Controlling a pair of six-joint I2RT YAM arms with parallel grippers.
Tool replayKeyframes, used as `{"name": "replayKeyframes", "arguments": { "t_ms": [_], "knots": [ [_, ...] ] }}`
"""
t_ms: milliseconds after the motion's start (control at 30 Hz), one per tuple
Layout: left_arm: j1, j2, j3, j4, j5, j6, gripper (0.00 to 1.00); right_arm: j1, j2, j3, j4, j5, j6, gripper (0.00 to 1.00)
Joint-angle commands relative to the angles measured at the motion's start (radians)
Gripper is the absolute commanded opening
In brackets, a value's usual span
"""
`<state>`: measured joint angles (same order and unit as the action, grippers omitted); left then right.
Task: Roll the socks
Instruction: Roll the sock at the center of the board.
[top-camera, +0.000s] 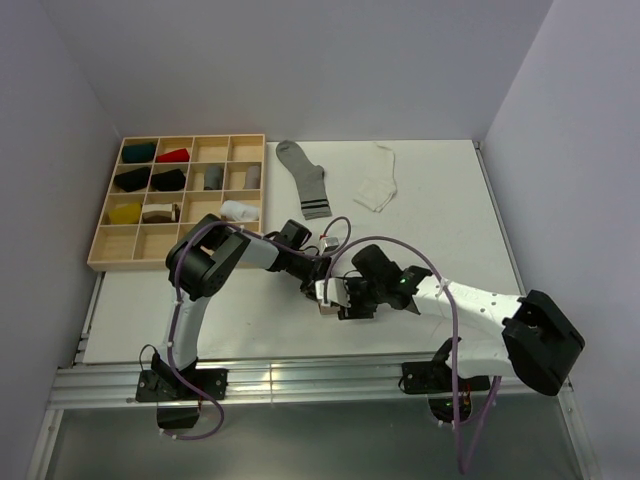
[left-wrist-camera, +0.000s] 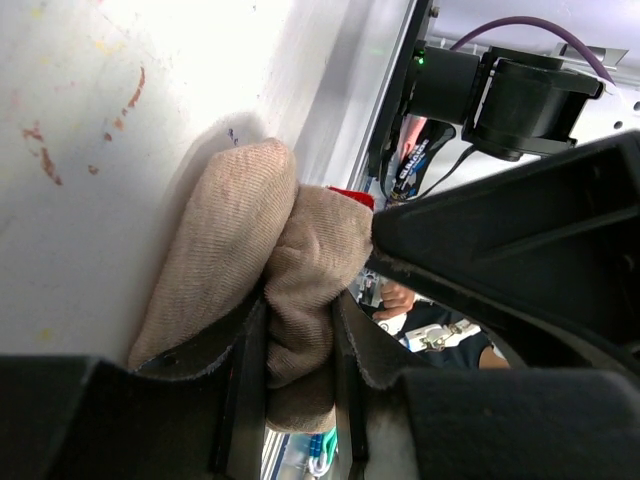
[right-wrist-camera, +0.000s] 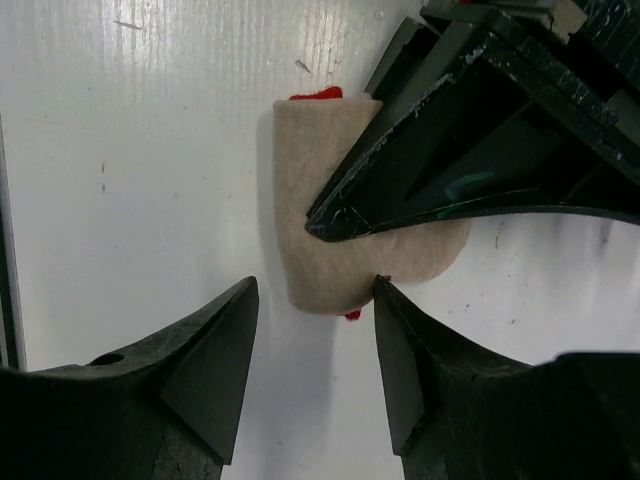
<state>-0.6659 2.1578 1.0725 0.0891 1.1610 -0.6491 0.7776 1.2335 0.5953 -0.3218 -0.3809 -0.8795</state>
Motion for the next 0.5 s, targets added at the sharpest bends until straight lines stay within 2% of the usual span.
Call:
{"name": "replayKeyframes", "arguments": {
  "t_ms": [0,233,467],
  "knots": [
    [-0.004,0.056,-0.031,-0.066,-0.121,0.04,0.0,0.037,0.004,-0.014,0.087,0.048,0.01,0.57],
    [-0.004,0.06,-0.028,-0.051,-0.103,0.031,0.0,0.083,0.056,-0.008,0.079,0.062,0.02,0.56],
    [-0.004,0.05,-0.032,-0.048,-0.089,0.028,0.0,0.104,0.127,0.015,0.089,0.092,0.034,0.49]
  ]
}}
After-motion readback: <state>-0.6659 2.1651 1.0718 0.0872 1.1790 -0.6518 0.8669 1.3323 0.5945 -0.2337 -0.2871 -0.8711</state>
